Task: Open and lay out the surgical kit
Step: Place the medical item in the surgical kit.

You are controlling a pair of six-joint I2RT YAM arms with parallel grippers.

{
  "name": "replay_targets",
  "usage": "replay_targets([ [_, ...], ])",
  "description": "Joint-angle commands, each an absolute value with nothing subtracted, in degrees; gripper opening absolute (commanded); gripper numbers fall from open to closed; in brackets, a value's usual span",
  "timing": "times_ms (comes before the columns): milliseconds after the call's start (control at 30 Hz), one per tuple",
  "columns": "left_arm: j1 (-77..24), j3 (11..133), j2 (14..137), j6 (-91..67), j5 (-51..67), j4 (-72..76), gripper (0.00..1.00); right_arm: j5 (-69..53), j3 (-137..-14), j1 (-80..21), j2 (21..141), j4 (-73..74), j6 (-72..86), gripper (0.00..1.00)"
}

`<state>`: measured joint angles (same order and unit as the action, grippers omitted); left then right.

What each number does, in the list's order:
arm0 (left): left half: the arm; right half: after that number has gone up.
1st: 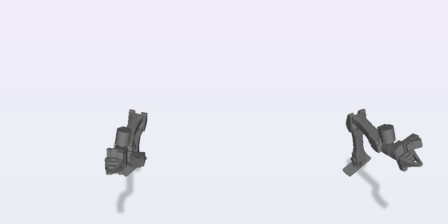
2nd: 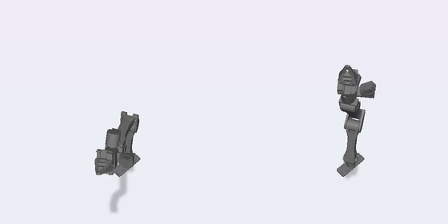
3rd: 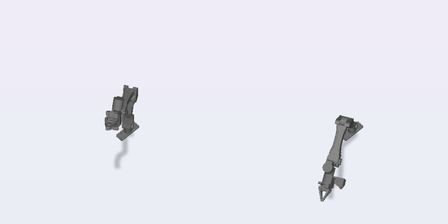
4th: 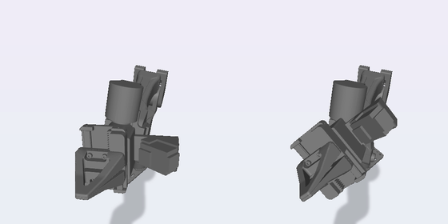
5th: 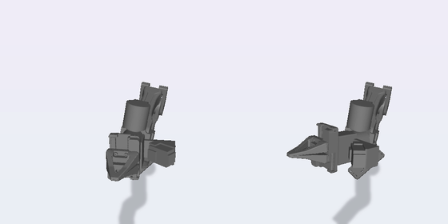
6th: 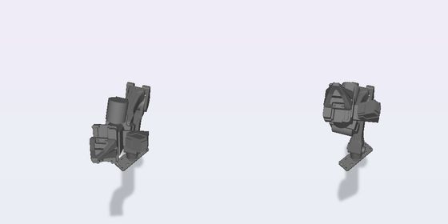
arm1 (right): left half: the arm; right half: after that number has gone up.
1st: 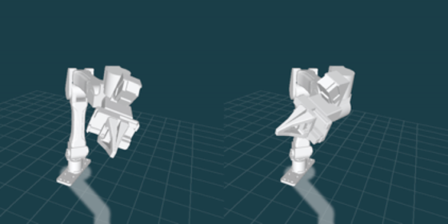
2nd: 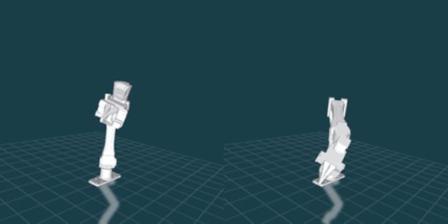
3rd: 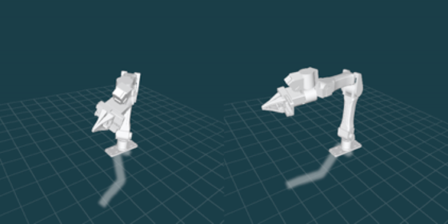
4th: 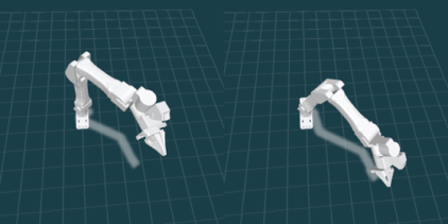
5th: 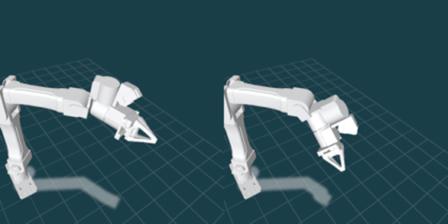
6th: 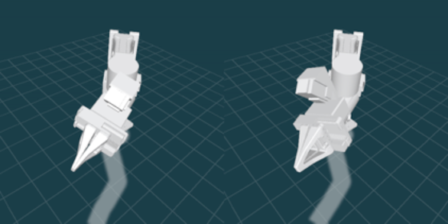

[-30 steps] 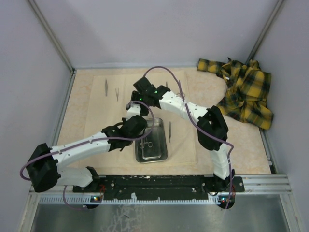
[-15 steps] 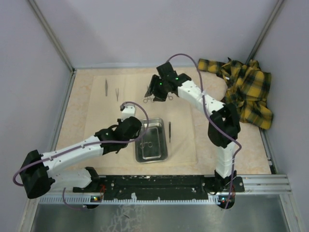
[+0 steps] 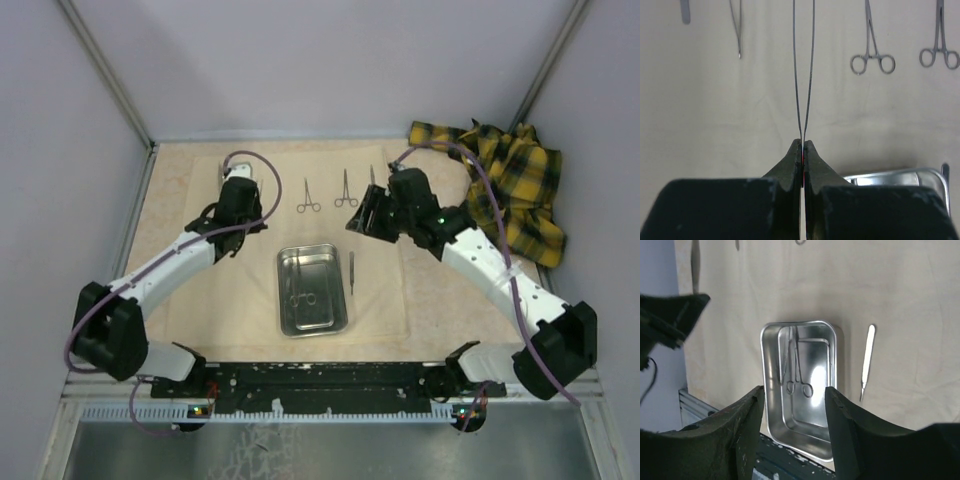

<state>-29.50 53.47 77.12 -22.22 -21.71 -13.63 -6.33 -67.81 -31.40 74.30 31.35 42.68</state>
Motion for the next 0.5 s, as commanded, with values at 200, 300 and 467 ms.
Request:
replay_targets([
  [200, -18.96, 67.99, 97.9, -15.89, -6.73, -4.32, 0.0, -9.67, -57.36, -31.47, 67.14, 26.27, 39.11, 0.52],
  [300, -16.33, 70.91, 103.0, -16.08, -4.5, -2.97, 0.0, -10.33, -56.3, -31.47, 66.89, 25.75, 38.73, 0.52],
  [467, -14.15, 77.41, 111.47, -14.93, -2.83, -3.2, 0.0, -11.27, -55.29, -31.49, 67.16, 24.83, 38.24, 0.52],
])
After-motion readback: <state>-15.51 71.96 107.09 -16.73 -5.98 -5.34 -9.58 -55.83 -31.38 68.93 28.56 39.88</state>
